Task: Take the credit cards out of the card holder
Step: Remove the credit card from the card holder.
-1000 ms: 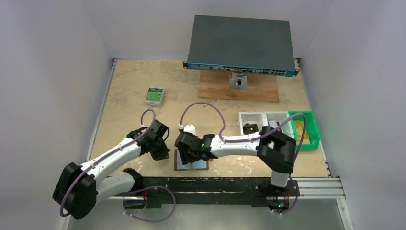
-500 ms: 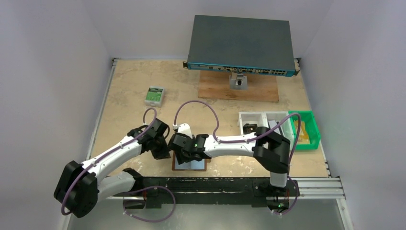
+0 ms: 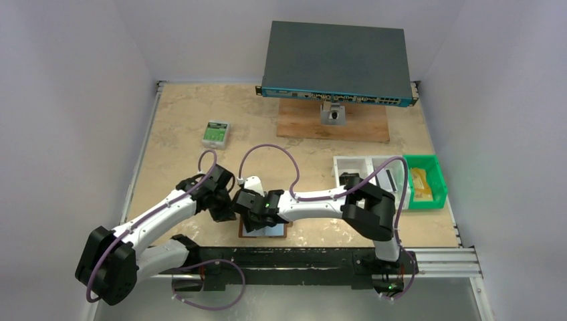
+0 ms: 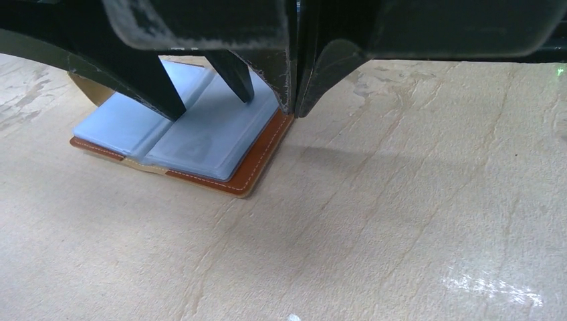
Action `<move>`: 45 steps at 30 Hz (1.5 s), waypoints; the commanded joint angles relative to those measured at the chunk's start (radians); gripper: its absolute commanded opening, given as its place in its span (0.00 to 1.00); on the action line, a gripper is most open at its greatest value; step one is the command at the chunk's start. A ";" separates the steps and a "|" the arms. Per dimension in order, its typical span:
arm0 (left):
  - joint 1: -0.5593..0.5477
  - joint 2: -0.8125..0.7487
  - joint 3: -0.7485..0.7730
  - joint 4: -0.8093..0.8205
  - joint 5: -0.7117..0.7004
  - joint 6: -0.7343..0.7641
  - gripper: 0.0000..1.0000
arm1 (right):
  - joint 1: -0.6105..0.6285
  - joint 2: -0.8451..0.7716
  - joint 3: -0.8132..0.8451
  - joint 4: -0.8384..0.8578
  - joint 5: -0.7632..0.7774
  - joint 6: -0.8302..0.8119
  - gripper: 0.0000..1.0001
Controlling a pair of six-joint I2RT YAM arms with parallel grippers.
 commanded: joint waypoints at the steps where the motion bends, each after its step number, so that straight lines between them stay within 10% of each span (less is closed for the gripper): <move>1: 0.007 0.006 0.017 0.036 0.032 0.024 0.00 | -0.004 0.033 -0.045 0.025 0.006 -0.022 0.46; 10: 0.004 0.078 0.007 0.117 0.130 0.067 0.00 | -0.062 -0.035 -0.214 0.200 -0.087 -0.048 0.18; 27: -0.072 0.224 0.035 0.200 0.167 0.068 0.00 | -0.159 -0.135 -0.419 0.527 -0.296 -0.061 0.14; 45: -0.073 0.167 -0.023 0.261 0.175 -0.004 0.00 | -0.180 -0.279 -0.315 0.309 -0.198 -0.046 0.47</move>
